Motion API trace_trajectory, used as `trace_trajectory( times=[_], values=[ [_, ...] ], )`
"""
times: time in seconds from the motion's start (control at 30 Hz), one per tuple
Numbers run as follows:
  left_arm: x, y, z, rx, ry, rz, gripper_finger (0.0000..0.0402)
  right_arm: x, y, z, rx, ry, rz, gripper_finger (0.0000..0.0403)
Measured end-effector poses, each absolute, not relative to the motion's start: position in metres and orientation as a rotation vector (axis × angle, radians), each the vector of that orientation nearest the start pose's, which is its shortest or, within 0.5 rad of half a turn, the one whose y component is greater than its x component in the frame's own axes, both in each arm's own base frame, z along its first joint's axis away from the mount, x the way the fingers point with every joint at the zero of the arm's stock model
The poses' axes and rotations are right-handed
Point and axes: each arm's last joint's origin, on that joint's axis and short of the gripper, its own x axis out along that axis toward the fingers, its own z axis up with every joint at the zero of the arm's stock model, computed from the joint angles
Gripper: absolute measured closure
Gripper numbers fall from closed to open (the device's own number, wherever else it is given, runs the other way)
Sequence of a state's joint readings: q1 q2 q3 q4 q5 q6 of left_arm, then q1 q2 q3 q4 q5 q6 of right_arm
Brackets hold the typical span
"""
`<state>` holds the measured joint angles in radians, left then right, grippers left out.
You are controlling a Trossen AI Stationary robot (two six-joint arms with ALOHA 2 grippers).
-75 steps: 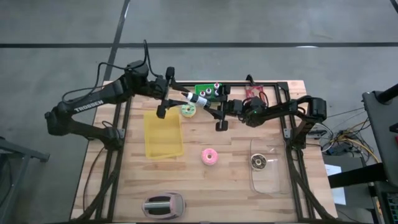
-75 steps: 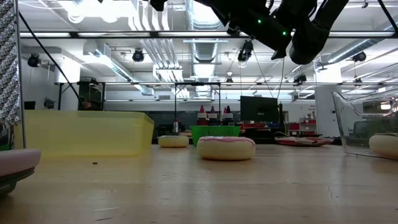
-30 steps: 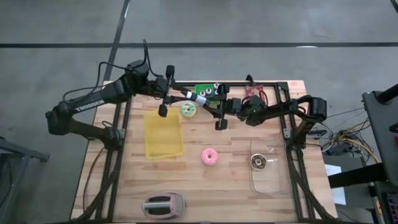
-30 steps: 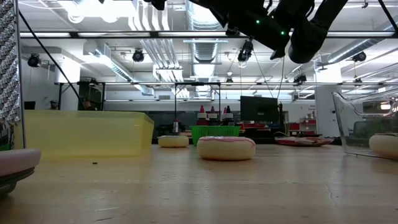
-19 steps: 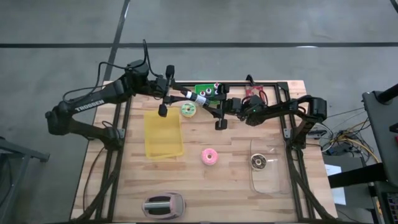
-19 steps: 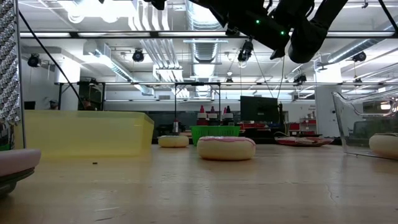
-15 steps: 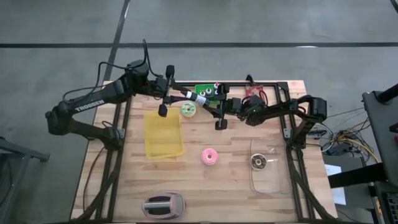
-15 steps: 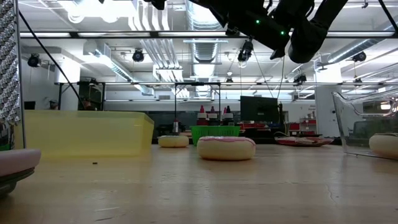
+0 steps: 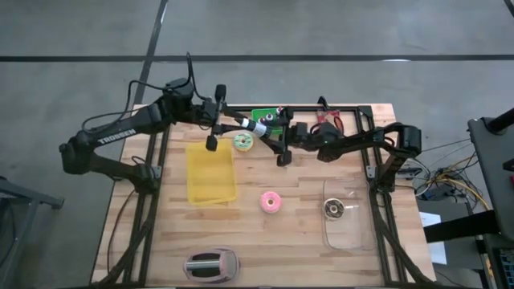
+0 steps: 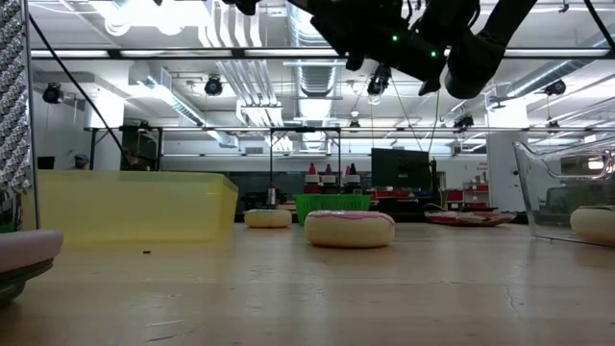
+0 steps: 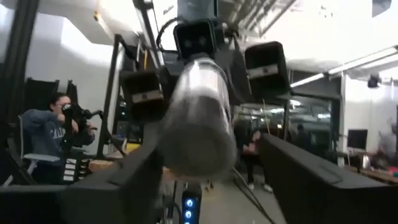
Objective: Pick & Place Food Item
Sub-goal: Put the black food coloring bottle into the green bin
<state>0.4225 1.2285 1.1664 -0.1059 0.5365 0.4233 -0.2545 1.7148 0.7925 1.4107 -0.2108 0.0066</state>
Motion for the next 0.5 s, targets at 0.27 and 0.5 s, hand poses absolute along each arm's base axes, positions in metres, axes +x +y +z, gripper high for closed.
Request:
trace_trajectory(
  times=[0.27, 0.5],
  values=[
    [0.252, 0.098, 0.381, 0.332, 0.166, -0.131, 0.0295, 0.331, -0.083, 0.241, -0.109, -0.343, -0.061, 0.0109],
    [0.246, 0.098, 0.395, 0.337, 0.253, -0.047, 0.0295, 0.315, -0.083, 0.223, -0.106, -0.206, -0.123, 0.0114]
  ],
)
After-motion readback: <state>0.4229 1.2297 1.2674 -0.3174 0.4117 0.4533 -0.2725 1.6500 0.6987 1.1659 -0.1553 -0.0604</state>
